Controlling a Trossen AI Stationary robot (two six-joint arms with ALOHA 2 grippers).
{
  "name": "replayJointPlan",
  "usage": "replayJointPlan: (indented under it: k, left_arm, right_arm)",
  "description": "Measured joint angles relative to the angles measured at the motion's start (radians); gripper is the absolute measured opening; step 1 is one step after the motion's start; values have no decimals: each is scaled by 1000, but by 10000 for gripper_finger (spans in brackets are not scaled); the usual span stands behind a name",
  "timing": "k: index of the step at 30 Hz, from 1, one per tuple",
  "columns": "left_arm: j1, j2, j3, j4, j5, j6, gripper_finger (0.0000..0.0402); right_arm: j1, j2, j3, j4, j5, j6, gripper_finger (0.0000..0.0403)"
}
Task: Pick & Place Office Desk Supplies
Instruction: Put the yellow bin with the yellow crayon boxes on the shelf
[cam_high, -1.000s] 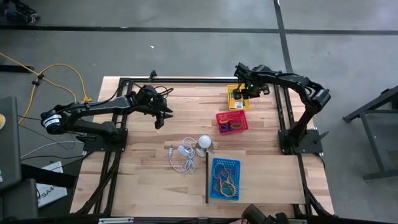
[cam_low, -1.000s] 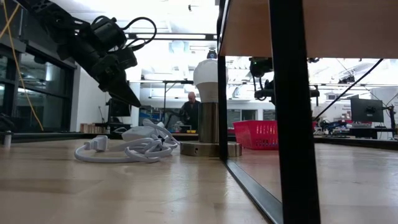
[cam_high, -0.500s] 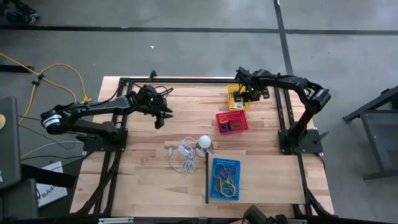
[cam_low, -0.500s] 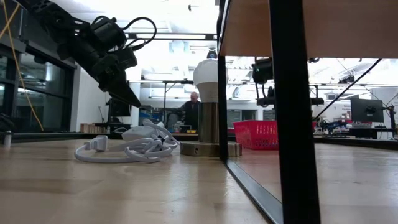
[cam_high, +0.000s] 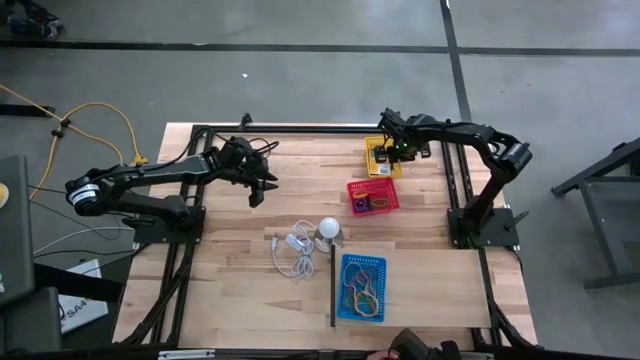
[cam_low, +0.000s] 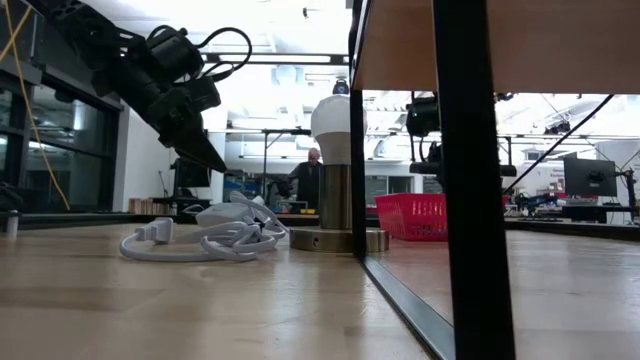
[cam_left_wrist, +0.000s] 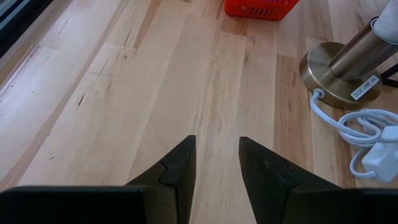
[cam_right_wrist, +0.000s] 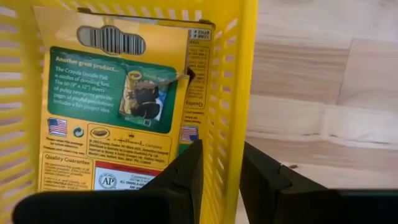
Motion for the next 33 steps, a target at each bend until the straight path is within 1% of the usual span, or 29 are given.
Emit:
replayJointPlan:
  k: [3,5,11,21,30,33]
  left_arm:
    - [0,0,0,0,0,0,118]
    - [0,0,0,3,0,0,118]
    - [0,0,0,3,0,0,118]
    - [0,0,0,3,0,0,118]
    - [0,0,0,3,0,0,118]
    - [0,0,0,3,0,0,118]
  right_arm:
    - [0,0,0,6,1,-6,76]
    - [0,0,0,9,1,-5,65]
    - [0,0,0,11,0,-5,9]
    - [0,0,0,12,0,-5,3]
    - [-8,-14,0,55,-62,-14,3]
    - [-9,-34,0,62,-67,-22,3]
